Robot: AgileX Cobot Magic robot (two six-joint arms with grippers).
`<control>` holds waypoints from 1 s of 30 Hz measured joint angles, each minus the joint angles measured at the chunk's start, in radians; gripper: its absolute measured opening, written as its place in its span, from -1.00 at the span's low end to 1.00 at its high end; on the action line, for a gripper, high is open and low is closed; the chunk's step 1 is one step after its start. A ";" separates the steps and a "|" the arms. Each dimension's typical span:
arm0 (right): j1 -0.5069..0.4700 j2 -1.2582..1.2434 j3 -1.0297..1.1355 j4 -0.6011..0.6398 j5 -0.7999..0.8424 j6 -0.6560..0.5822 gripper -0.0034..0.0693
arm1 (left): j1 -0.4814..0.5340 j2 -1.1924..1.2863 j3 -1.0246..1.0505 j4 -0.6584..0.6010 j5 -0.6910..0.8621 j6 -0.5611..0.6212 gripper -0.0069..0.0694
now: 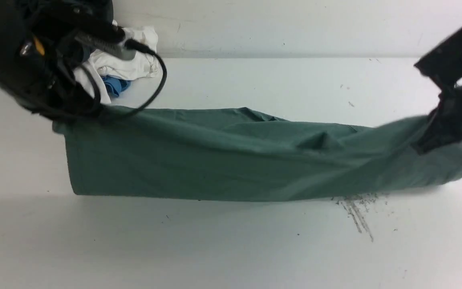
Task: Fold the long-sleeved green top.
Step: Use both arms to drag the lower edge of the fabric forward and fold it over the upper edge
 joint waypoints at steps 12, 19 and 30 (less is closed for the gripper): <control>-0.028 0.465 -0.364 0.046 -0.066 -0.029 -0.49 | 0.074 0.731 -0.684 -0.002 0.004 -0.007 -0.61; -0.036 0.508 -0.588 0.058 0.176 0.032 0.12 | 0.074 0.979 -1.157 0.036 0.259 -0.022 0.23; -0.018 0.536 -0.731 0.654 0.477 -0.186 -0.75 | 0.017 0.933 -1.228 -0.186 0.270 0.022 -0.01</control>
